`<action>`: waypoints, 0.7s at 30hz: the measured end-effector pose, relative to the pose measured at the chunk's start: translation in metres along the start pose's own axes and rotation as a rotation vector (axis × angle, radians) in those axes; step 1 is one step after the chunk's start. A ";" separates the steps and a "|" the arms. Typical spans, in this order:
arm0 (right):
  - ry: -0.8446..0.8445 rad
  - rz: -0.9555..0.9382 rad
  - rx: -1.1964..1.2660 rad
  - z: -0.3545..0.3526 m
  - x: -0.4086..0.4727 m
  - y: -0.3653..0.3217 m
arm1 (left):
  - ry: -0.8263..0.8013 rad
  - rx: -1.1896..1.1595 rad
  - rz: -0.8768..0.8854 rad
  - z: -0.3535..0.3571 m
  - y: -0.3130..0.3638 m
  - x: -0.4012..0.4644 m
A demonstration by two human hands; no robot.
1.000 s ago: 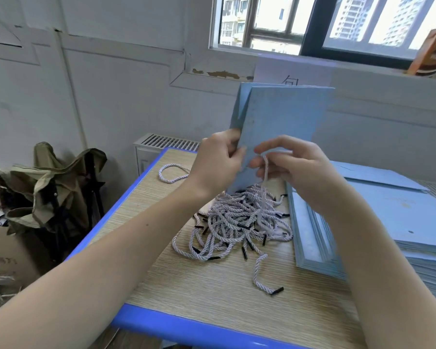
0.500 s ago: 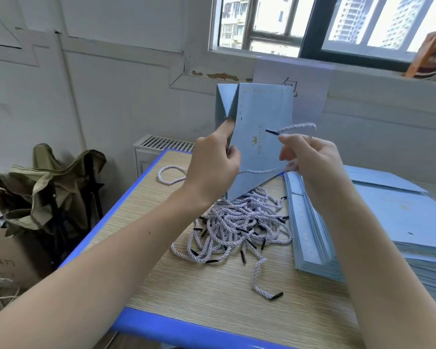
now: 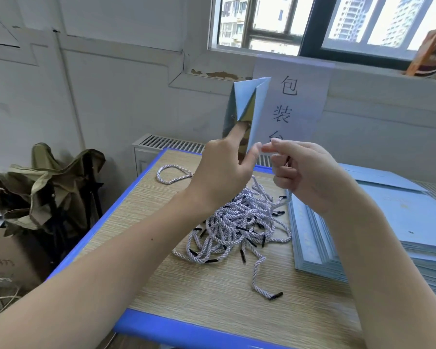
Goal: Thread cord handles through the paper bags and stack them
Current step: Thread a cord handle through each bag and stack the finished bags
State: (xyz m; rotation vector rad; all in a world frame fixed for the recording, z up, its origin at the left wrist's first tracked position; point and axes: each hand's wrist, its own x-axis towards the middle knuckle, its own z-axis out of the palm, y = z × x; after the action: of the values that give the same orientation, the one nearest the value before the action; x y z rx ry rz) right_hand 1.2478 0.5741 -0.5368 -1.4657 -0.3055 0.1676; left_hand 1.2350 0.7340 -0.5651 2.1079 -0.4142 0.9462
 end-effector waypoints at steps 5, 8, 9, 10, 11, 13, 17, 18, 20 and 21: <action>0.076 -0.069 0.034 0.005 0.002 0.003 | -0.089 -0.205 -0.138 -0.003 0.003 0.002; 0.165 -0.174 -0.057 0.003 0.003 0.004 | -0.102 -0.249 -0.162 -0.002 0.001 0.003; 0.180 -0.195 -0.086 0.002 0.002 0.004 | -0.101 -0.239 -0.156 -0.002 0.000 0.002; 0.187 -0.213 -0.119 0.002 0.002 0.005 | -0.099 -0.224 -0.148 -0.001 0.001 0.002; 0.191 -0.232 -0.159 0.002 0.001 0.006 | -0.096 -0.214 -0.142 -0.001 0.001 0.001; 0.204 -0.273 -0.251 0.002 0.000 0.007 | -0.101 -0.235 -0.153 0.001 -0.001 0.001; 0.232 -0.299 -0.360 0.000 0.001 0.008 | -0.096 -0.234 -0.174 0.006 -0.004 -0.002; 0.246 -0.317 -0.396 -0.002 0.001 0.008 | -0.090 -0.240 -0.171 0.006 -0.004 -0.002; 0.271 -0.386 -0.453 -0.004 0.001 0.008 | -0.081 -0.244 -0.163 0.007 -0.006 -0.002; 0.282 -0.422 -0.463 -0.005 0.002 0.009 | -0.078 -0.245 -0.158 0.007 -0.006 -0.002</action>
State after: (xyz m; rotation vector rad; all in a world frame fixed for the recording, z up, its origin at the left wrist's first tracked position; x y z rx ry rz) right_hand 1.2515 0.5705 -0.5459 -1.8161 -0.4337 -0.4757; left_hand 1.2406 0.7323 -0.5731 1.9266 -0.3763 0.6871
